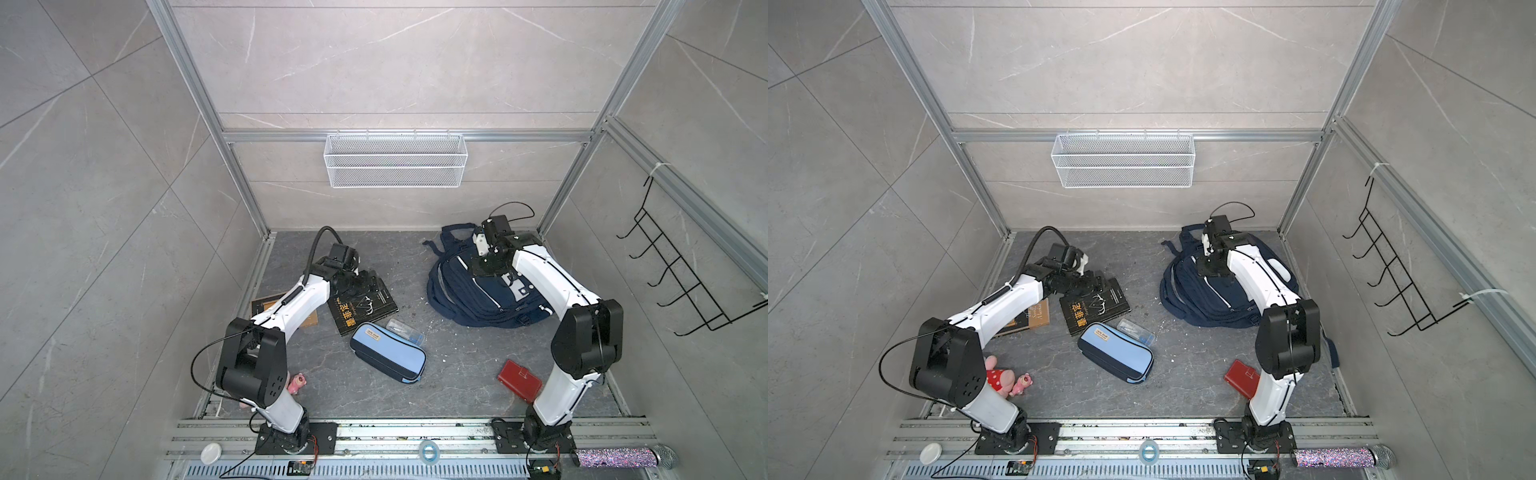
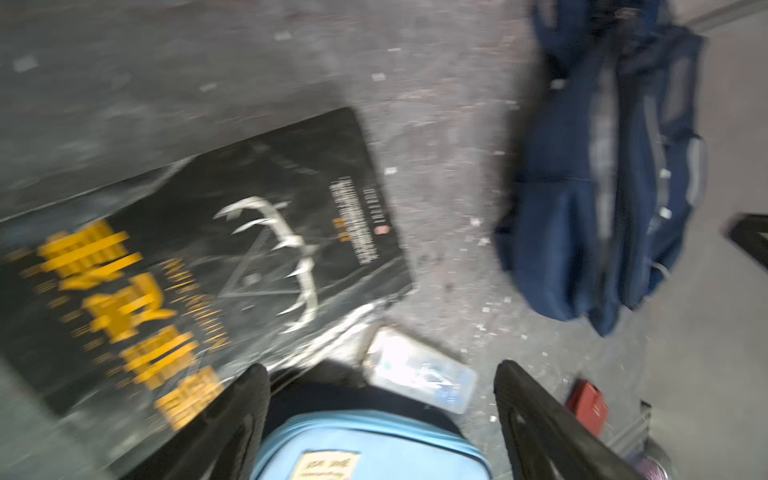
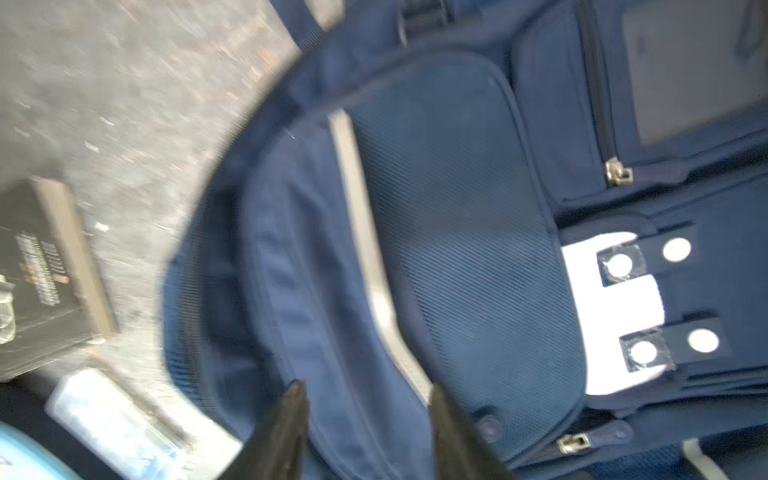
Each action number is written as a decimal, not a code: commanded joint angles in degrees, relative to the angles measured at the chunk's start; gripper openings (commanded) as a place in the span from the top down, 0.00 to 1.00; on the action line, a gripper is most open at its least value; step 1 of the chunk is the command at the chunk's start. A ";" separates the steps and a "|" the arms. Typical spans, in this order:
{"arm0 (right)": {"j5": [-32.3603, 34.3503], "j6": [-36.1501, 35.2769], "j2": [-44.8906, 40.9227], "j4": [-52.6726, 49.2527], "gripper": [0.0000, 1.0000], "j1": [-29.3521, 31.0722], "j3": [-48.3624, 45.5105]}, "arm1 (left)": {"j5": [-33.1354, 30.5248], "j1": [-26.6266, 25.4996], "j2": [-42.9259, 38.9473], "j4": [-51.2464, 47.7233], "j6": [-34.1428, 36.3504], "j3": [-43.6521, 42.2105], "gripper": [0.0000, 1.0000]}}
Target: Pack the student bag
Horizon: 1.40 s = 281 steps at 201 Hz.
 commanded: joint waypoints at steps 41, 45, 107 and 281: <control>-10.95 17.61 -4.84 -1.70 0.35 9.63 -1.54 | -0.92 7.52 3.20 -0.50 1.35 2.46 0.10; -12.26 19.18 -5.12 -0.96 0.35 10.24 -2.98 | -0.59 8.07 3.78 -0.04 1.56 2.81 0.10; -28.27 36.55 -2.12 16.01 0.14 18.04 -16.87 | 2.30 13.48 13.75 2.19 4.80 10.23 0.08; -35.70 41.33 23.07 32.80 0.20 20.91 -8.24 | 9.54 14.33 20.86 7.74 3.81 4.59 0.09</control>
